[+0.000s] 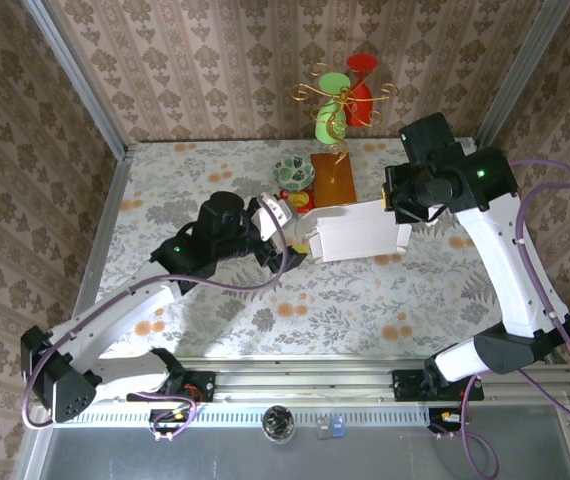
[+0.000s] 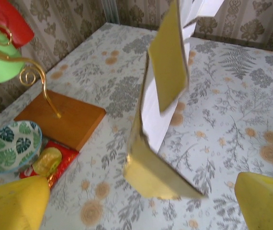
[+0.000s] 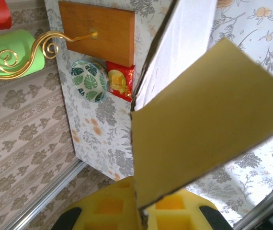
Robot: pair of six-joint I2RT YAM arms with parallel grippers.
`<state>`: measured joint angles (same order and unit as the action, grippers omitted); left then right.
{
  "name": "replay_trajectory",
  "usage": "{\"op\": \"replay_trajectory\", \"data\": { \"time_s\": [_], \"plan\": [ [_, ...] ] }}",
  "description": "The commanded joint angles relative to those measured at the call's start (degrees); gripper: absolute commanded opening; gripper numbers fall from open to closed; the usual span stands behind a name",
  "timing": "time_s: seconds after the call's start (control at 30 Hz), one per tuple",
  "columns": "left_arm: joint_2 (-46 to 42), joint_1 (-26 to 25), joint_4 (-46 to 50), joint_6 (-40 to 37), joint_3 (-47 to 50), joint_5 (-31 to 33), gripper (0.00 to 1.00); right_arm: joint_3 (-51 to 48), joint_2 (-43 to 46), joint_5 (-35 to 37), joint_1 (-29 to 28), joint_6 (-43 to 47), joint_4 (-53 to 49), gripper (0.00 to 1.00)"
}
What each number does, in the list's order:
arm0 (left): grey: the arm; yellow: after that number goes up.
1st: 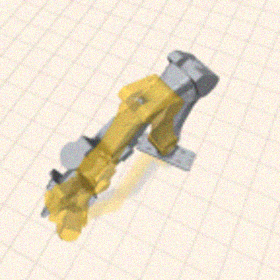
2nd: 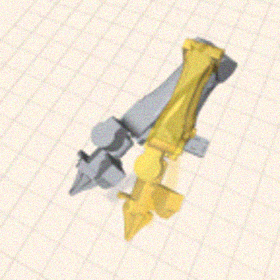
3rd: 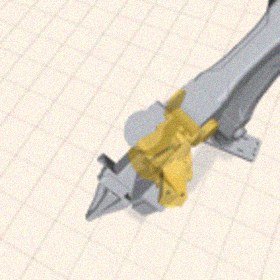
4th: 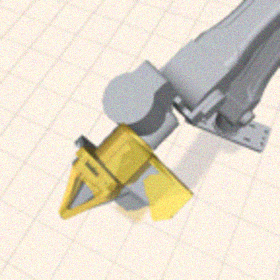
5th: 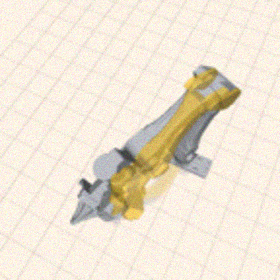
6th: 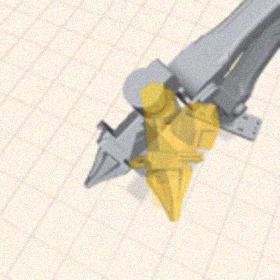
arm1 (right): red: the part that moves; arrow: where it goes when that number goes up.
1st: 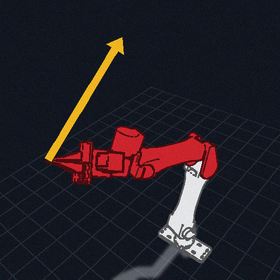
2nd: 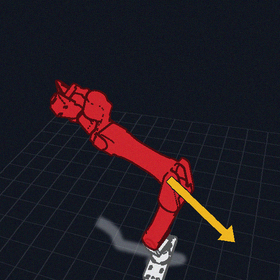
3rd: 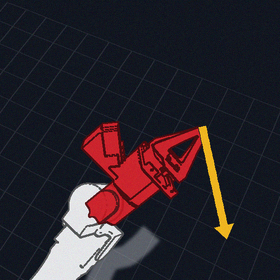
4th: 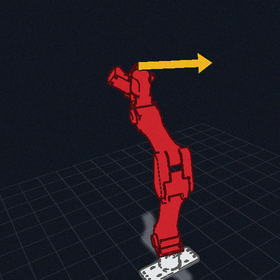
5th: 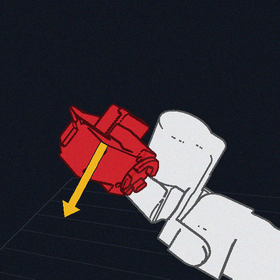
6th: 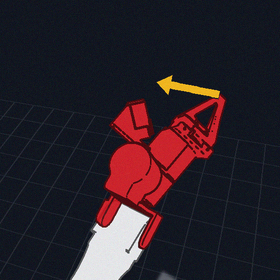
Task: Fold the paper box
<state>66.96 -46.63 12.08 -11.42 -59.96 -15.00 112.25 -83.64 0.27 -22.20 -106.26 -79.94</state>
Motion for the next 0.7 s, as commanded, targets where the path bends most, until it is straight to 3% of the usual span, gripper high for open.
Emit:
{"op": "replay_trajectory", "data": {
  "time_s": [0.0,0.17,0.33,0.57,0.67],
  "plan": [
    [1.9,-0.9,-6.4,-1.7,-0.7,0.5,1.00,-1.8,0.7,-1.0,0.5,0.2,-0.7,0.00],
    [4.5,-1.0,-8.3,-2.0,-0.8,1.9,0.99,-3.2,1.4,-1.7,0.7,0.1,0.3,0.00],
    [7.2,-1.0,-8.4,-1.7,-2.6,1.9,0.82,-4.8,1.7,-2.4,0.9,0.1,1.8,0.00],
    [6.5,-1.0,-10.2,0.7,-1.6,0.9,0.34,-10.4,3.5,-4.3,1.7,0.2,9.4,0.00],
    [5.5,-1.0,-10.8,2.0,-0.5,1.3,0.05,-12.4,3.5,-4.9,2.2,1.1,12.8,0.00]
  ]
}}
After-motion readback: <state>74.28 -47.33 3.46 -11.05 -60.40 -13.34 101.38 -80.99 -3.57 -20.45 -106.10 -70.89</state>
